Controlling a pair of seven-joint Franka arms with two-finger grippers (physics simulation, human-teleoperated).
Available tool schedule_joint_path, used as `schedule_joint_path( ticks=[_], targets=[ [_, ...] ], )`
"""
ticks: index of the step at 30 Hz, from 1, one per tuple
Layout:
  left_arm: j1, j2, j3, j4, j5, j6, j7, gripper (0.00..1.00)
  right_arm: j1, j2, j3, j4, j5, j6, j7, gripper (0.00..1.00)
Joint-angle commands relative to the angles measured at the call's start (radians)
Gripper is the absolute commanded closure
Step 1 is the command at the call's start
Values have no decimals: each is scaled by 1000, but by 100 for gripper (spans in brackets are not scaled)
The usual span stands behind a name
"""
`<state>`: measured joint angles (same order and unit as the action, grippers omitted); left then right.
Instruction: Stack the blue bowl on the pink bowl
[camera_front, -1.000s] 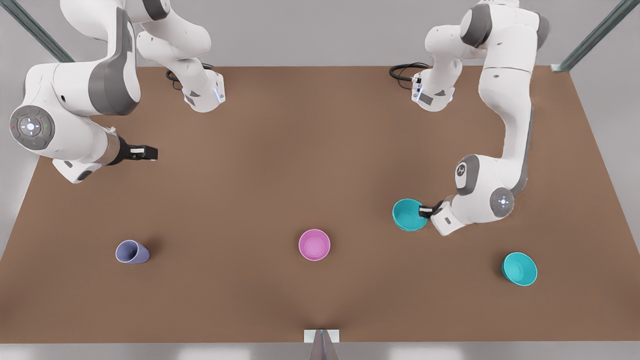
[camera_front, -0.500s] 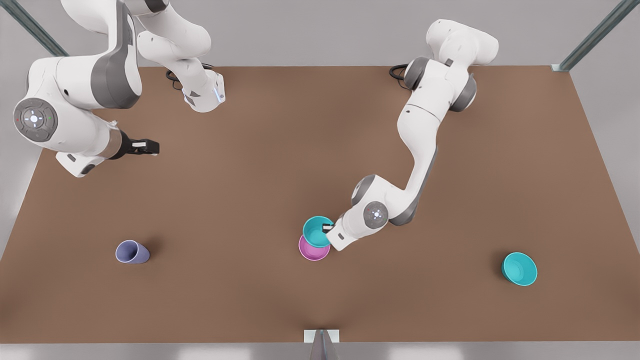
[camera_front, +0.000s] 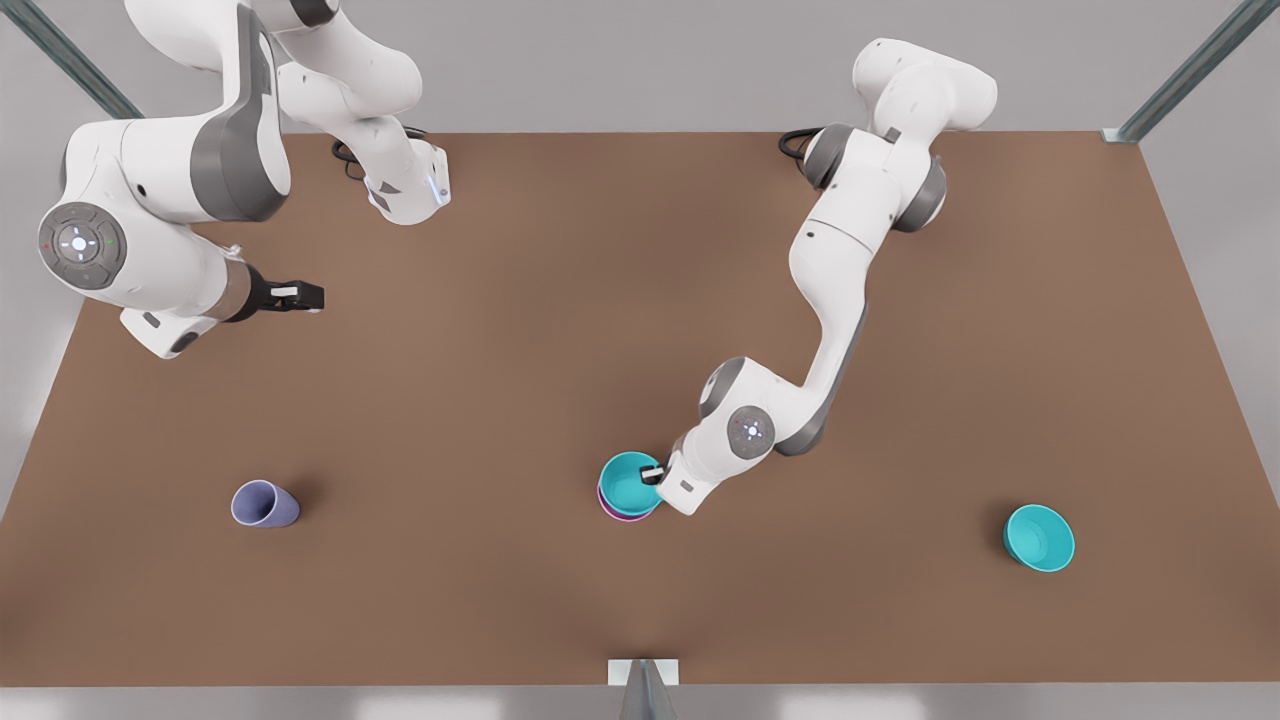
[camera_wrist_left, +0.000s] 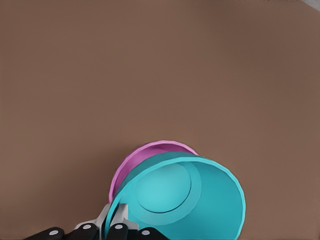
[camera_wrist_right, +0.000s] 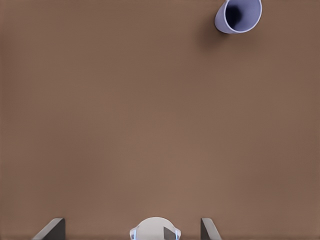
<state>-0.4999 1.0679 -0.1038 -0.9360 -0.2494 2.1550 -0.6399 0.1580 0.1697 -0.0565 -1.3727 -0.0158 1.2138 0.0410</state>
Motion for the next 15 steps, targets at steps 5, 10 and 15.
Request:
schedule_joint_path(
  ticks=[5,10,15],
  targets=[
    [0,1,-8,-3,-8,20,-162,79,0,1,0,1,0,0,0,0],
    [0,0,-8,-4,-10,-1,-164,79,6,4,0,1,-1,0,0,0],
    [3,-2,-8,-6,-8,-21,-164,79,8,7,-2,1,-3,0,0,0]
  ],
)
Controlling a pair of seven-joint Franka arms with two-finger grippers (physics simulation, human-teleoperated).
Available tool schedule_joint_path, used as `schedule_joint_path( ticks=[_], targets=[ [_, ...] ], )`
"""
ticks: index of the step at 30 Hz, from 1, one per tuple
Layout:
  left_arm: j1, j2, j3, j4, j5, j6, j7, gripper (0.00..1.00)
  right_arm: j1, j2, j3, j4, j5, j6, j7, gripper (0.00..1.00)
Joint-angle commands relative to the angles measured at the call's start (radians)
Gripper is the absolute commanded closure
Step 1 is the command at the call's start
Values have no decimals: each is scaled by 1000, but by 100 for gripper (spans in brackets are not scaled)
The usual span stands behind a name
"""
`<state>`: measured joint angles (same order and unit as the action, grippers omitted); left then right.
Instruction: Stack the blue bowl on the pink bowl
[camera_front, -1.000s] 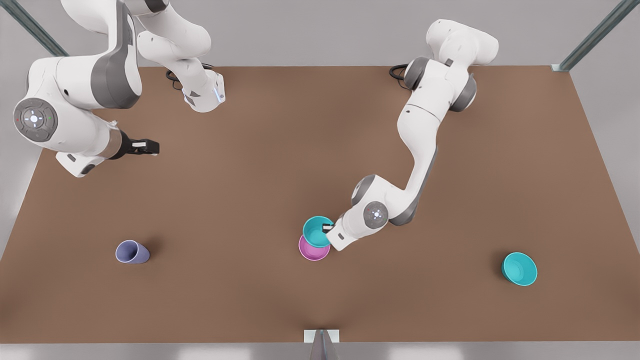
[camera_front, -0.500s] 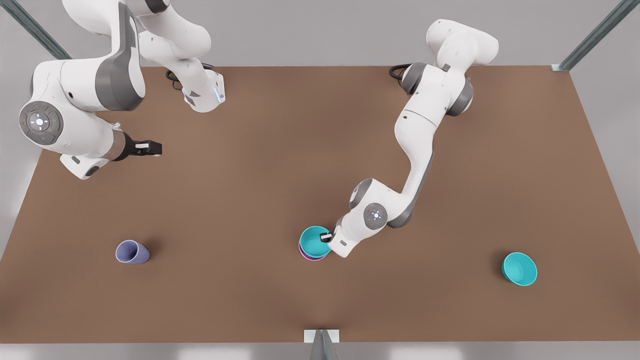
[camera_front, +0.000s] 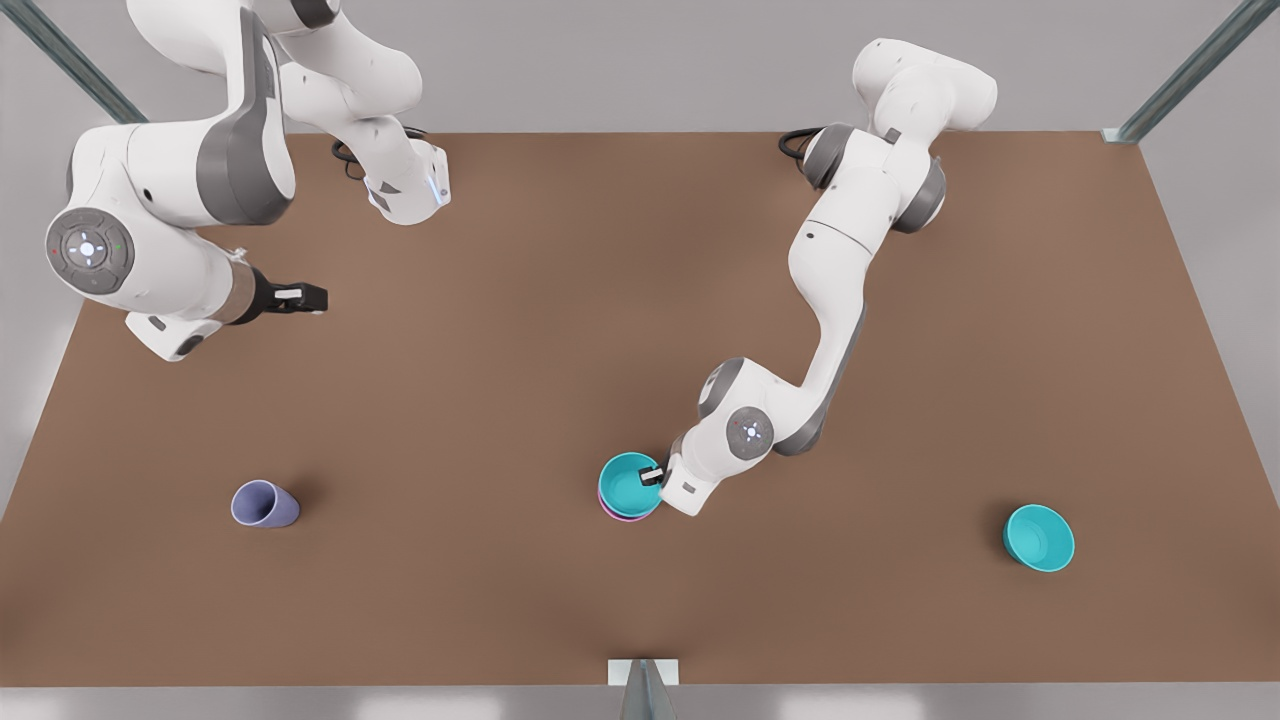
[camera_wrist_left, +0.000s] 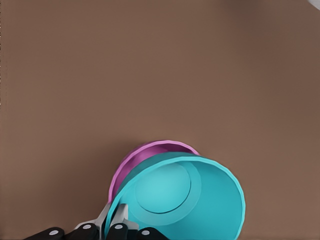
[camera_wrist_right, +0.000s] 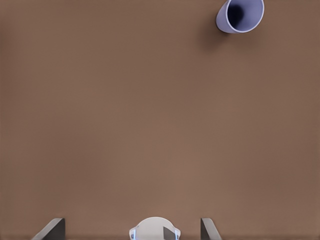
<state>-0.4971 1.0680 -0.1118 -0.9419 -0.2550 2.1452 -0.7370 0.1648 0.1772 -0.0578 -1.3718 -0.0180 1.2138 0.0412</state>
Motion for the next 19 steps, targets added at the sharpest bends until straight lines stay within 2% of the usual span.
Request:
schedule_joint_path(
  ticks=[1,2,3,4,6,7,8,9,10,13,14,15,16,19],
  targets=[
    [0,-2,0,0,-1,-27,-67,79,1,-1,0,0,-2,0,0,0],
    [0,-2,0,0,-1,-30,-67,79,1,-1,0,0,-2,0,2,0],
    [0,-2,0,0,-3,-28,-70,21,1,-1,-4,0,-2,0,3,0],
    [0,-2,0,0,-3,-28,-90,0,2,-1,-4,0,-2,-2,3,0],
    [6,-11,1,0,-1,-88,-90,0,5,-1,-5,0,-2,-2,3,0],
    [75,-92,1,0,5,-290,-61,0,7,2,-7,0,-2,-2,3,0],
    [182,-224,3,0,13,-562,50,0,7,2,-10,0,-2,-2,3,0],
    [279,-353,3,0,89,-752,149,0,7,4,-11,0,-2,-2,3,0],
    [334,-436,3,0,140,-844,226,0,7,4,-11,0,0,-2,3,0],
    [397,-557,6,2,299,-950,445,0,7,4,-14,0,0,-2,3,0],
    [407,-653,9,-102,312,-895,447,0,7,4,-17,0,0,-2,3,0],
    [370,-804,39,-341,316,-776,447,0,7,4,-17,0,0,-2,3,0],
    [334,-820,72,-367,307,-786,446,0,7,4,-17,0,0,-2,3,0],
    [342,-820,75,-367,270,-792,446,0,7,2,-17,0,1,-2,2,0]
  ],
)
